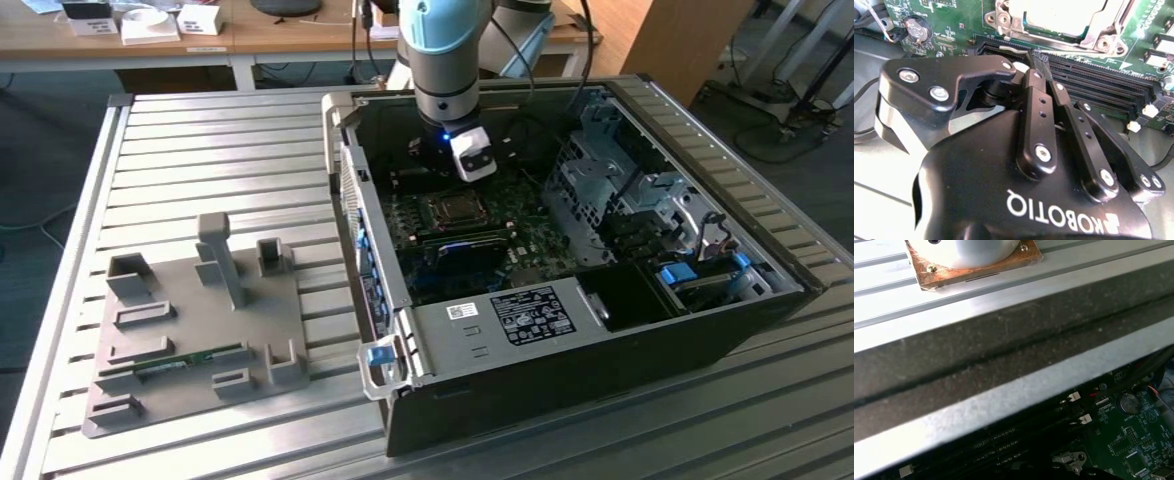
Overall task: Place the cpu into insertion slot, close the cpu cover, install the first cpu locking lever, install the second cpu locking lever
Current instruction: 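Install the first cpu locking lever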
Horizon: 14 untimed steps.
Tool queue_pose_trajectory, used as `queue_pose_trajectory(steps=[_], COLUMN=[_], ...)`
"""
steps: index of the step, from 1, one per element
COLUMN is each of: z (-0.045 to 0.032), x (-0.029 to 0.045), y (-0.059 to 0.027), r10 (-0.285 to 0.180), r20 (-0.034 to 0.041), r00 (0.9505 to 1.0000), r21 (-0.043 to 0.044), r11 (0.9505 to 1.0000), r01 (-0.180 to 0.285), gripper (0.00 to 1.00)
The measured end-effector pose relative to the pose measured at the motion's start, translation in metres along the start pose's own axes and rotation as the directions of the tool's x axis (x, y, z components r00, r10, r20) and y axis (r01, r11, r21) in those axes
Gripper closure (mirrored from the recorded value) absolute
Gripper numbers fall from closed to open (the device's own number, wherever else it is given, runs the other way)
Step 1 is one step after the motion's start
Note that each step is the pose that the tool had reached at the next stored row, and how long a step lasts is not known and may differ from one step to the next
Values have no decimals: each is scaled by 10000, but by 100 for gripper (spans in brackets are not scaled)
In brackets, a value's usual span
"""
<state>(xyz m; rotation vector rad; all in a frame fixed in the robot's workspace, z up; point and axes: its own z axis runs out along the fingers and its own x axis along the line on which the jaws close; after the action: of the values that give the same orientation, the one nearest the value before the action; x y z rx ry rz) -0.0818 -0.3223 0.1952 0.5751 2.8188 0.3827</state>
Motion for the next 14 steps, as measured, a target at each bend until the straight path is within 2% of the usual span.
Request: queue_pose_trajectory(steps=[9,14], z=[24,33], x=[4,6], y=[-8,-11], r10=[-36,-73], r20=[44,90], r00=[10000,9999], r21=[116,231], r11=[9999,9997], r01=[36,71], gripper=[89,89])
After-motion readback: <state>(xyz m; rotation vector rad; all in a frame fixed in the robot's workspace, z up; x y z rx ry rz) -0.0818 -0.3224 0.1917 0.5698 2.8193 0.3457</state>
